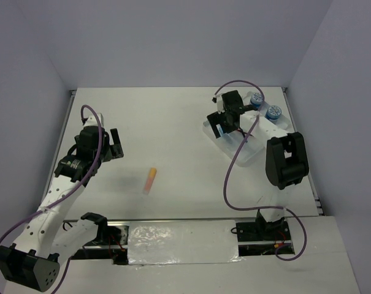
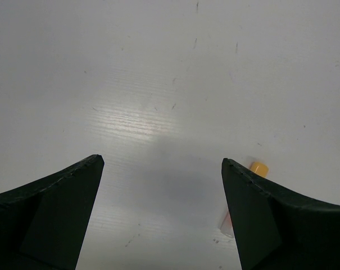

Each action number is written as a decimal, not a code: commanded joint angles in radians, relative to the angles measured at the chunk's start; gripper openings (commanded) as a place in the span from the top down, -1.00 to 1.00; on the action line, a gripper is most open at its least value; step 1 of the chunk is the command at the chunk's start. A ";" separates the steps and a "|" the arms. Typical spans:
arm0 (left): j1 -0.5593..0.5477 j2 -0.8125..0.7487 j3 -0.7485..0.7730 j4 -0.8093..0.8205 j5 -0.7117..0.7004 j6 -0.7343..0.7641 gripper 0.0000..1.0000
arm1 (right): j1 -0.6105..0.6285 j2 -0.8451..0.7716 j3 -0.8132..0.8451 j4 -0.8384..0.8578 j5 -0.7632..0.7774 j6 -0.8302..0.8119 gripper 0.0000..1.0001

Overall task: Sort the stationery into containers
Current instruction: Place the pen in the storage box, then pick up the pen from the center of the board.

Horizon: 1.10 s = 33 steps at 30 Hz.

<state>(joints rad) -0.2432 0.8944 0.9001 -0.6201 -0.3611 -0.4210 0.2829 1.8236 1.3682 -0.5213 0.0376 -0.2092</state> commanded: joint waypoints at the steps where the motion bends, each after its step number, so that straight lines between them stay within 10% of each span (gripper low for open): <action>1: 0.005 0.001 0.006 0.023 0.001 0.010 -0.99 | 0.024 -0.059 -0.001 0.012 -0.004 0.030 -0.99; 11: 0.074 -0.061 0.023 -0.019 -0.160 -0.056 -0.99 | 0.559 -0.190 -0.173 0.427 0.127 0.381 -0.99; 25: 0.107 -0.129 0.007 -0.007 -0.171 -0.064 -0.99 | 0.933 0.206 0.201 0.019 0.778 1.062 -0.93; 33: 0.102 -0.146 0.000 0.002 -0.141 -0.055 -0.99 | 0.973 0.313 0.263 -0.054 0.714 1.183 -0.85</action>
<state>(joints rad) -0.1398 0.7601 0.8944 -0.6506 -0.5137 -0.4767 1.2526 2.1033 1.6215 -0.5465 0.7284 0.8837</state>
